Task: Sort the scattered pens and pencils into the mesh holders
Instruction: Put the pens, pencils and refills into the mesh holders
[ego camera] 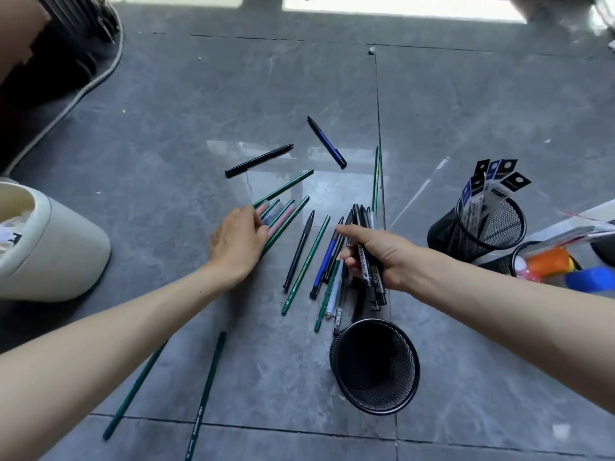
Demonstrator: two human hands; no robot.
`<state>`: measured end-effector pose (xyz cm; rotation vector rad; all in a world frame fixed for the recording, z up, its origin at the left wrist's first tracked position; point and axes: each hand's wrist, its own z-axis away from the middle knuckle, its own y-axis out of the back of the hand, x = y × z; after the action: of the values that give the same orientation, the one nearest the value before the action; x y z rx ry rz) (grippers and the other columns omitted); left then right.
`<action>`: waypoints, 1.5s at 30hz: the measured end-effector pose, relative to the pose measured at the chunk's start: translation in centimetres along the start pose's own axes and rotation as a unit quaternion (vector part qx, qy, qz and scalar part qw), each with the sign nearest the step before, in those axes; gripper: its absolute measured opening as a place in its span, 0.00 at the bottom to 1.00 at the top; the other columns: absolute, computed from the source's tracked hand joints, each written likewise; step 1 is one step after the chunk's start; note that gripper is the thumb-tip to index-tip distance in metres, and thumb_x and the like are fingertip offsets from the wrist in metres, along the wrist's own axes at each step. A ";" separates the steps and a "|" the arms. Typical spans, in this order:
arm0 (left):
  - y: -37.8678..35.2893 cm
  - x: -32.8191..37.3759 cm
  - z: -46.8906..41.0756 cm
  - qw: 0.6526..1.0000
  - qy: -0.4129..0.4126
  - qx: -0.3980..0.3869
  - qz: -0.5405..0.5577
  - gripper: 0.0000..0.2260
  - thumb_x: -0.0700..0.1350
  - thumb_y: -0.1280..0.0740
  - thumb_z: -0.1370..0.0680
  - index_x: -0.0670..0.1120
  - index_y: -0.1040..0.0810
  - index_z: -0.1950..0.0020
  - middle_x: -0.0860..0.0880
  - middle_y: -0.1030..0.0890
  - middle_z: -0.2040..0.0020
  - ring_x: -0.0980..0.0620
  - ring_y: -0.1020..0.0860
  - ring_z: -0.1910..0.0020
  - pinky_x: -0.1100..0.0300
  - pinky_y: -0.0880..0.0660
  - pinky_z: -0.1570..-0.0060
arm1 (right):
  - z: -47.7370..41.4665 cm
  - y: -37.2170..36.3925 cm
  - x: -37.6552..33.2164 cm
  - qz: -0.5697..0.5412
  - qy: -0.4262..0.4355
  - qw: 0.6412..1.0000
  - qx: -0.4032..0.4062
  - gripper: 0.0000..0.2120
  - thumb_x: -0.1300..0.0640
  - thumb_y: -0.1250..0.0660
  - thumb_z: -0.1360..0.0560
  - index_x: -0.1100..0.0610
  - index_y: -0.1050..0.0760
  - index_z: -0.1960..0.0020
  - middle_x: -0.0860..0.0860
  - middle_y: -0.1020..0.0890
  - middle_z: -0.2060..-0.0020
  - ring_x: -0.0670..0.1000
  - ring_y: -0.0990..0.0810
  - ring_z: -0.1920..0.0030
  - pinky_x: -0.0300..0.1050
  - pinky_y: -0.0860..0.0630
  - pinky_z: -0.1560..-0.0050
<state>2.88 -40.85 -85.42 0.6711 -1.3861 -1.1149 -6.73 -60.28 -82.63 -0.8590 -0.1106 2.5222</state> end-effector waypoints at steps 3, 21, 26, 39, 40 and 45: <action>0.1 -1.6 -0.6 0.996 -0.002 -0.026 -0.081 0.05 0.45 0.35 0.25 0.44 0.25 0.55 0.44 0.25 0.53 0.39 0.24 0.51 0.53 0.32 0.59 | -0.2 0.4 0.2 0.003 -0.011 1.000 0.001 0.13 0.53 0.28 0.28 0.59 0.27 0.53 0.52 0.24 0.78 0.46 0.29 0.82 0.35 0.31 0.80; 1.8 -2.0 -3.3 0.990 -0.010 -0.106 -0.098 0.12 0.49 0.36 0.23 0.41 0.31 0.55 0.37 0.25 0.49 0.37 0.26 0.51 0.50 0.30 0.54 | -0.3 0.4 0.9 0.013 -0.006 1.000 0.002 0.09 0.54 0.29 0.27 0.58 0.27 0.57 0.51 0.27 0.79 0.47 0.33 0.83 0.37 0.32 0.79; 2.2 -1.2 -3.0 0.990 0.027 -0.120 -0.070 0.08 0.42 0.36 0.25 0.42 0.34 0.58 0.40 0.26 0.56 0.41 0.28 0.58 0.55 0.34 0.61 | -0.1 0.3 1.0 0.010 -0.014 1.000 0.000 0.09 0.55 0.30 0.26 0.58 0.28 0.58 0.51 0.27 0.79 0.47 0.33 0.83 0.36 0.32 0.79; 1.5 8.5 3.1 0.873 0.056 -0.287 0.391 0.05 0.43 0.41 0.19 0.42 0.30 0.50 0.51 0.30 0.72 0.57 0.33 0.80 0.65 0.35 0.81 | -0.2 0.0 0.6 -0.026 0.044 0.999 0.002 0.23 0.37 0.27 0.40 0.56 0.26 0.61 0.50 0.27 0.77 0.46 0.32 0.80 0.36 0.31 0.78; 1.4 9.6 3.8 0.871 0.046 -0.293 0.391 0.05 0.42 0.41 0.19 0.43 0.29 0.53 0.51 0.29 0.73 0.57 0.32 0.79 0.65 0.35 0.81 | -0.2 -0.1 0.6 -0.030 0.053 0.998 0.004 0.24 0.36 0.27 0.41 0.57 0.24 0.61 0.51 0.26 0.76 0.46 0.31 0.80 0.37 0.30 0.78; -0.1 12.0 5.9 0.921 0.004 -0.240 0.305 0.07 0.41 0.39 0.24 0.41 0.23 0.56 0.42 0.24 0.50 0.46 0.23 0.53 0.56 0.25 0.50 | -0.1 0.3 0.2 -0.061 0.044 0.997 0.014 0.15 0.45 0.24 0.36 0.57 0.17 0.63 0.55 0.15 0.65 0.54 0.16 0.66 0.54 0.19 0.58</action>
<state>-4.76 -50.30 -79.76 -0.1185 -1.1300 -0.8819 -6.92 -60.42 -82.85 -0.9211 -0.0956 2.3634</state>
